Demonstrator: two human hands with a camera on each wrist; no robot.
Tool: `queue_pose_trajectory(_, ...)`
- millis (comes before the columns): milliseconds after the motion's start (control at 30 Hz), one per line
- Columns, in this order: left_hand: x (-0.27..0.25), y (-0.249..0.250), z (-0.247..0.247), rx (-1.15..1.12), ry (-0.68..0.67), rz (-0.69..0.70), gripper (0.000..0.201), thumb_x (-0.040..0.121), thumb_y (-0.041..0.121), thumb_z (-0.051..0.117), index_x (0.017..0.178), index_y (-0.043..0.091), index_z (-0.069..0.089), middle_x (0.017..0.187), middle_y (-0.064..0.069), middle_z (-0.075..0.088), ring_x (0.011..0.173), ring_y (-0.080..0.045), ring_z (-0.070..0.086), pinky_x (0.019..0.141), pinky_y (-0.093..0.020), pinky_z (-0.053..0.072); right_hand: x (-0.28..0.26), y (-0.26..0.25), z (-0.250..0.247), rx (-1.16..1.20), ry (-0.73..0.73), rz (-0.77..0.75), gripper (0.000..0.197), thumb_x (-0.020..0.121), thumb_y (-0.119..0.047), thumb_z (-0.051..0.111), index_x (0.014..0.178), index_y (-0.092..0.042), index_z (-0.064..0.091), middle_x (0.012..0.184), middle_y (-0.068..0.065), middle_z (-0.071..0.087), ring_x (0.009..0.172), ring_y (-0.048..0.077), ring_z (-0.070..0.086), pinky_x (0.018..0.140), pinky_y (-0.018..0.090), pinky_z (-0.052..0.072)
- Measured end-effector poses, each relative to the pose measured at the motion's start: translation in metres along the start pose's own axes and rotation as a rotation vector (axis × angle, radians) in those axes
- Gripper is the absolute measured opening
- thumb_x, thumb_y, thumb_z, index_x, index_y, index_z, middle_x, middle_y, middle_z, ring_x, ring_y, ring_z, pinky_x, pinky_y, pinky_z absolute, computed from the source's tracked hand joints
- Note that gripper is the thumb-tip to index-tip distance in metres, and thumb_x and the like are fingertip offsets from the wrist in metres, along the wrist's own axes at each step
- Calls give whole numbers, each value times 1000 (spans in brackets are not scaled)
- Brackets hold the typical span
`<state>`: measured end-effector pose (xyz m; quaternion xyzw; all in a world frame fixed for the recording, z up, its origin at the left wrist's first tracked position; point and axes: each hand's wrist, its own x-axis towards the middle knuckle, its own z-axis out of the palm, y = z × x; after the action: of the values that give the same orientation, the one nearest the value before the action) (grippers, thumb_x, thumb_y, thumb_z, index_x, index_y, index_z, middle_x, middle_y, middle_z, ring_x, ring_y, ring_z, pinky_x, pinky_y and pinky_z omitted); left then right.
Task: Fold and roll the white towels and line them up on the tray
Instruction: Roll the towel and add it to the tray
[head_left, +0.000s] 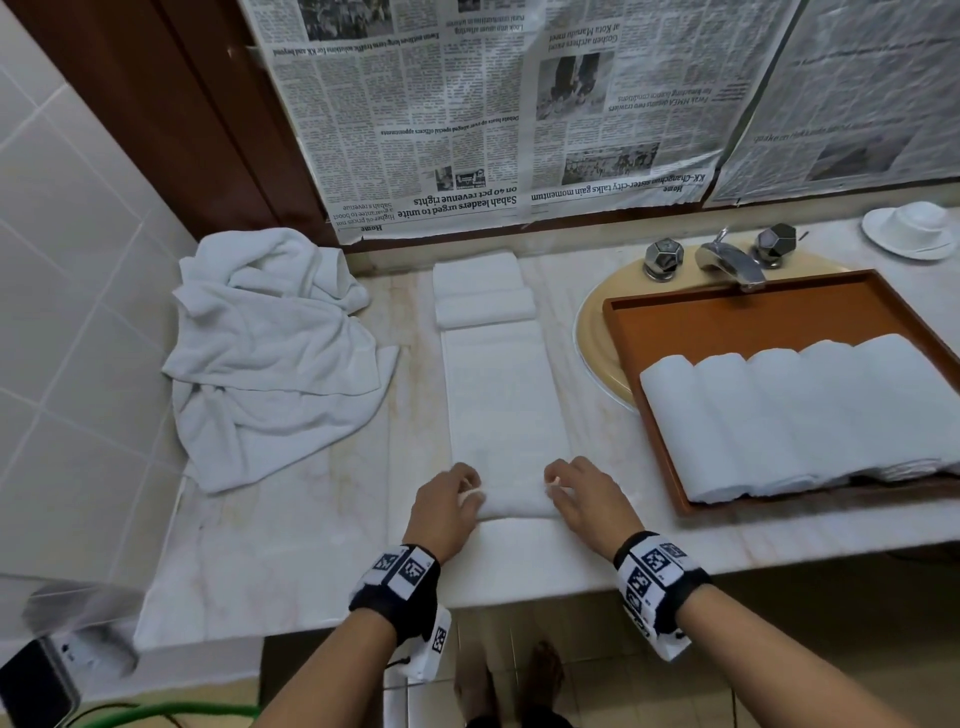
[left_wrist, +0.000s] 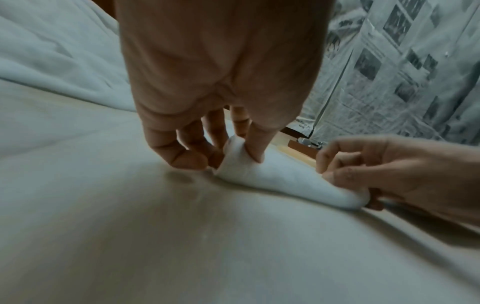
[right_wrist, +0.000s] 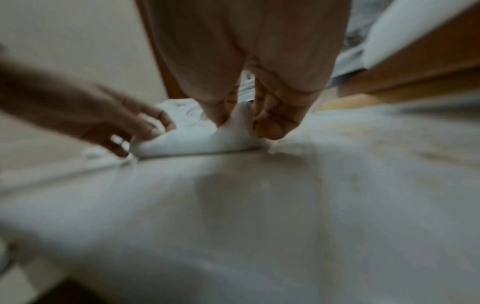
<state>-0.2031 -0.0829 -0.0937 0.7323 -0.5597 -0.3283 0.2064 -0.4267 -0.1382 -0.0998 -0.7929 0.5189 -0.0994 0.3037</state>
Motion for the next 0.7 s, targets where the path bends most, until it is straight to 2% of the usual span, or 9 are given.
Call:
queue_pose_trajectory(100,-1,-1,9,220,87,40,10,95,22,57,103,24,62,115,4,45,94,-20,52,73,-32,43,-4,2,7,-198,0,-135,13,96,-19,52,106,-16,60,101,3,51,81,26,56,59,33,46)
queue_pose_trajectory(233,-9,-9,22,402,151,163,15,85,7,65,94,19,67,100,-2,56,87,-29,53,54,-34,43,-10,7,5,-315,-16,-274,28,80,-37,57,102,-20,64,110,3,56,96,22,53,62,32,49)
queue_pose_trajectory(300,-14,-11,25,416,163,199,13,85,17,58,93,15,69,95,-2,61,84,-30,57,54,-35,49,-10,9,6,-396,-22,-316,32,68,-36,60,96,-20,65,109,3,57,95,23,53,62,32,49)
queue_pose_trajectory(333,-18,-11,25,415,152,205,22,84,27,53,94,16,69,94,-1,62,84,-29,58,55,-35,52,-10,7,7,-422,-37,-315,28,67,-33,60,90,-19,66,105,3,57,91,23,54,61,33,48)
queue_pose_trajectory(433,-30,-7,22,424,109,217,41,78,49,51,104,21,66,95,2,62,85,-23,56,57,-35,53,-7,-2,7,-415,-55,-283,26,73,-28,45,78,-15,66,88,1,57,80,24,56,61,34,46)
queue_pose_trajectory(467,-32,-8,22,440,96,225,43,77,51,53,108,24,63,96,4,62,85,-23,56,57,-35,52,-5,-4,6,-363,-62,-260,28,77,-26,45,83,-14,69,89,2,58,84,25,57,66,35,46)
queue_pose_trajectory(533,-33,-14,20,445,91,232,39,78,48,57,112,30,58,97,6,61,85,-23,58,59,-35,49,0,-2,1,-254,-119,-188,30,88,-24,50,107,-14,71,104,2,61,101,24,54,83,35,44)
queue_pose_trajectory(600,-31,-24,17,372,96,236,35,82,49,53,113,32,60,100,8,61,90,-22,58,66,-35,49,0,4,-7,-98,-164,-106,32,94,-25,56,124,-17,64,115,0,61,110,19,50,92,29,39)
queue_pose_trajectory(700,-29,-34,13,235,53,222,46,88,54,46,116,25,68,108,8,60,100,-16,49,85,-27,42,-2,13,-14,103,-144,-26,28,95,-32,59,123,-25,61,108,-4,63,99,15,55,85,26,39)
